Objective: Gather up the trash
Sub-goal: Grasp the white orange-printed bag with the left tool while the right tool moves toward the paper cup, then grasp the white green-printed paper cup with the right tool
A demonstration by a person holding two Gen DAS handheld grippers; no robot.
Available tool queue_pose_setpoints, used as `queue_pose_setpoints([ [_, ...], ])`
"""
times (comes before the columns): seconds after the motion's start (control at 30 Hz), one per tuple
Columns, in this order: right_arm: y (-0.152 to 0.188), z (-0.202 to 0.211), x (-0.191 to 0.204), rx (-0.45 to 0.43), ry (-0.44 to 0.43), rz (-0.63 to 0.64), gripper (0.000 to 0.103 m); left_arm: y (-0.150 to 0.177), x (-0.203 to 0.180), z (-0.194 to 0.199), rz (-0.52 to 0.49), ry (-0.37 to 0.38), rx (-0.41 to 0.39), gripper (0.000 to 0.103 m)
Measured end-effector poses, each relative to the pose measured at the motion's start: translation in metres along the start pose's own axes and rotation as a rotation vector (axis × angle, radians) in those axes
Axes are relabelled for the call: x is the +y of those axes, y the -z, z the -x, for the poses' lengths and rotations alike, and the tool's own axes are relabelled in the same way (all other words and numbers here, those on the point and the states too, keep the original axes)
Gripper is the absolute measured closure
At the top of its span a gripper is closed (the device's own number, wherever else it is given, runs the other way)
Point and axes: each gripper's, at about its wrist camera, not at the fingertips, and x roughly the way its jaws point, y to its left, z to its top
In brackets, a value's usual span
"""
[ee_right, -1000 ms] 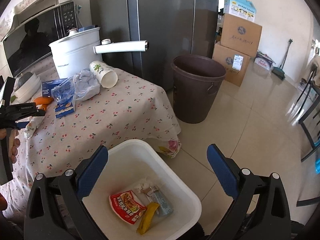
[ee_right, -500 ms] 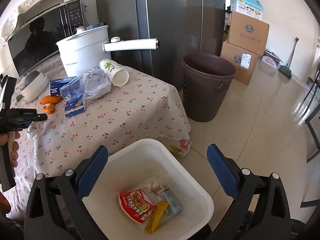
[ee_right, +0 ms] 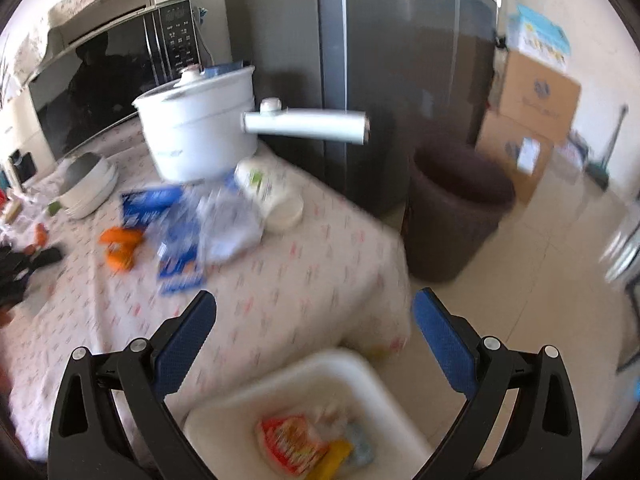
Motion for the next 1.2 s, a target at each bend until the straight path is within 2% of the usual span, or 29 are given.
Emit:
queue_pose_setpoints([
  [0.1,-0.041,-0.043,0.006,0.044,-0.027,-0.002,0.007,0.001,-0.006,0.002,-0.024,-0.011,-0.009,0.070],
  [0.23,-0.071,-0.095,0.012,0.103,-0.049,-0.006,0.007,0.001,-0.007,-0.002,-0.037,-0.011,0.010,0.070],
  [0.4,-0.089,-0.139,0.030,0.158,-0.098,0.033,0.007,0.000,0.000,-0.004,-0.049,-0.030,0.017,0.070],
  [0.6,-0.089,-0.182,0.050,0.254,-0.104,0.077,0.007,-0.002,0.012,-0.009,-0.028,-0.047,0.035,0.070],
  [0.67,-0.086,-0.188,0.051,0.266,-0.102,0.075,0.008,-0.002,0.013,-0.008,-0.030,-0.053,0.031,0.069],
  [0.7,-0.083,-0.193,0.050,0.279,-0.105,0.071,0.012,-0.002,0.013,-0.007,-0.030,-0.055,0.029,0.069],
  [0.8,-0.078,-0.203,0.048,0.321,-0.148,0.053,0.040,-0.001,0.015,-0.007,-0.025,-0.061,0.028,0.069],
  [1.0,-0.072,-0.194,0.048,0.275,-0.146,0.060,0.044,-0.002,0.018,-0.005,-0.014,-0.087,0.008,0.069],
  [1.2,-0.085,-0.170,0.043,0.193,-0.147,0.025,0.044,-0.007,0.022,-0.001,0.014,-0.115,-0.037,0.069],
])
